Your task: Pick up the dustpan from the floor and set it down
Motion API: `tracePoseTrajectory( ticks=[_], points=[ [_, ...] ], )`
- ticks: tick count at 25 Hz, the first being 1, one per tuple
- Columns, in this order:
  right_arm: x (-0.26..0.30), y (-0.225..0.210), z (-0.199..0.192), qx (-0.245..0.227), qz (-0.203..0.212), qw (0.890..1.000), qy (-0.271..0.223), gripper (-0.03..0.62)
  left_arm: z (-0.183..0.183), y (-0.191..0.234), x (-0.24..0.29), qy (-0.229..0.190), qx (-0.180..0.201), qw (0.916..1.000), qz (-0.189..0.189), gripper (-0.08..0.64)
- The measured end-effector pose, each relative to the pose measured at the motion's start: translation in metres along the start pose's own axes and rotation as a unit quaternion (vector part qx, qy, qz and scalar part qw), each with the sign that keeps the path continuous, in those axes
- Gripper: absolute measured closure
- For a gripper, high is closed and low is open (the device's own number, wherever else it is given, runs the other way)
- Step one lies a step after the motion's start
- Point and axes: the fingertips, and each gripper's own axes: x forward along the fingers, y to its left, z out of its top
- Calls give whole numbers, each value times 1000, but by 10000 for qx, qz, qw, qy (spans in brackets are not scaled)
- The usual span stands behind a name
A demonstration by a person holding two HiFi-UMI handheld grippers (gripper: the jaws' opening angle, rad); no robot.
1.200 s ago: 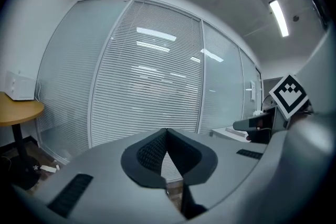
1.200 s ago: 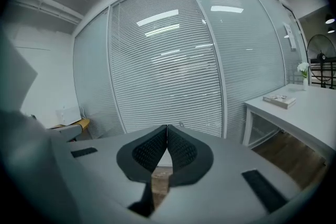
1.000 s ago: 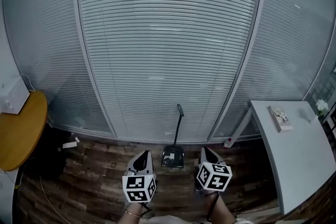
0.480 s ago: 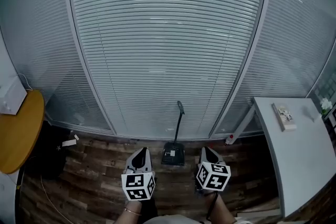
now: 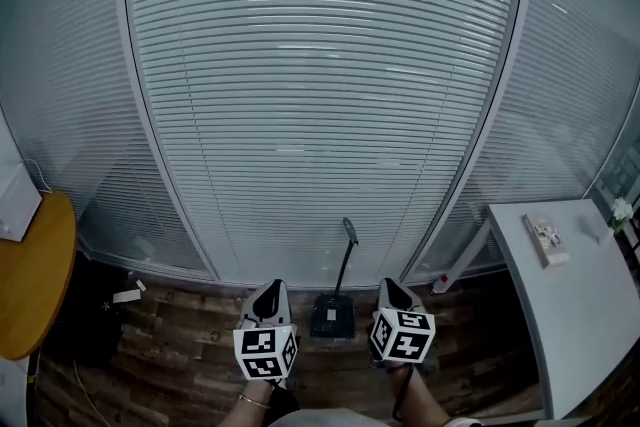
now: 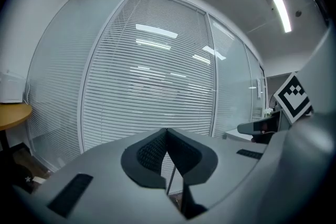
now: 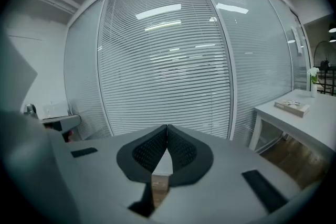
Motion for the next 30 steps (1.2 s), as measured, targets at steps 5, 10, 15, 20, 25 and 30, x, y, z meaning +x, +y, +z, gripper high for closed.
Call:
tracePoseTrajectory(
  ticks=[5, 10, 15, 20, 25, 30],
  points=[
    [38, 13, 12, 3, -147, 9999, 56, 560, 8, 27, 39, 78, 23, 9998, -176, 543],
    [67, 20, 26, 25, -312, 9995, 29, 560, 19, 51, 74, 45, -12, 9994, -329, 543],
    [104, 41, 36, 28, -415, 9991, 92, 560, 22, 87, 104, 130, -48, 9992, -387, 543],
    [128, 53, 37, 122, -607, 9979, 166, 560, 16, 104, 131, 383, -53, 9974, -613, 543],
    [149, 38, 27, 156, -705, 9970, 268, 560, -3, 95, 153, 522, -37, 9956, -775, 543],
    [163, 28, 27, 214, -634, 9971, 356, 560, -17, 85, 171, 749, -42, 9938, -819, 543]
  ],
)
